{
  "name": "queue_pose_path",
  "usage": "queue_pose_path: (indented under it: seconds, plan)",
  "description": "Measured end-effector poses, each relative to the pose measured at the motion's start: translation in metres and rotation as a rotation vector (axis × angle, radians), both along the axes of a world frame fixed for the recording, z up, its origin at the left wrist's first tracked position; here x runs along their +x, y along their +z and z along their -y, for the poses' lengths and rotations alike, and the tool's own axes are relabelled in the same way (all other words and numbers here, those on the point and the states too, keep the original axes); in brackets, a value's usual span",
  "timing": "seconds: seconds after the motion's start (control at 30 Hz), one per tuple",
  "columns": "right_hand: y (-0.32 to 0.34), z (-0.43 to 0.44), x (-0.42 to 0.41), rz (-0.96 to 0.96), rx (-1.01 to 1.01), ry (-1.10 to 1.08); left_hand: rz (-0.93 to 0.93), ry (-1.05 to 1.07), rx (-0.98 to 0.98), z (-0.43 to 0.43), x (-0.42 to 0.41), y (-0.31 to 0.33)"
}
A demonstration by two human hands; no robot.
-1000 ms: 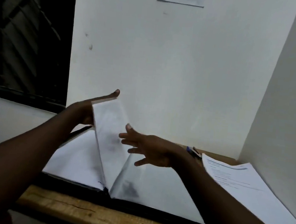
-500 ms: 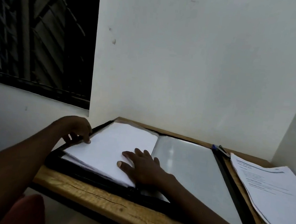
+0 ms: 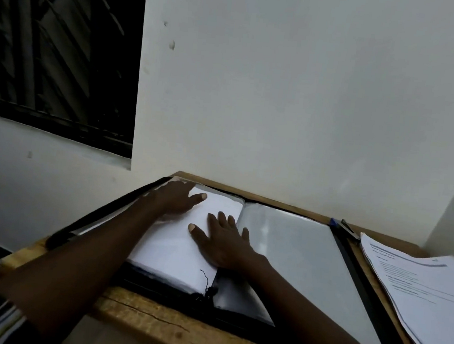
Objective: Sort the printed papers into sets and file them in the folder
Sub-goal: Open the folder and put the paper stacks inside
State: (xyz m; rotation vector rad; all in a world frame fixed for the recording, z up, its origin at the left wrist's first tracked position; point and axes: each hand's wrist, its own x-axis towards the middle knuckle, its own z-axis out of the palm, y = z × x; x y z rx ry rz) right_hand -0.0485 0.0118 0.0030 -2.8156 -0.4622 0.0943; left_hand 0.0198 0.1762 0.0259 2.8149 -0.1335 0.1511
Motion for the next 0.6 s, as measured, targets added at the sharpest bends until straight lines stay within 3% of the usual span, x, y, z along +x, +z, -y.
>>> queue_pose_path:
  seconds: [0.13, 0.4, 0.6]
  plan:
    - [-0.006, 0.002, 0.005, -0.006, -0.049, -0.001, -0.049, 0.109, 0.116, -0.012, 0.009, -0.027]
    - [-0.009, 0.002, 0.008, -0.016, -0.048, 0.013, -0.011, 0.14, 0.134, -0.013, 0.003, -0.035]
    - [0.011, 0.039, 0.008, 0.144, 0.384, -0.004, 0.076, 0.073, -0.076, -0.005, 0.008, -0.023]
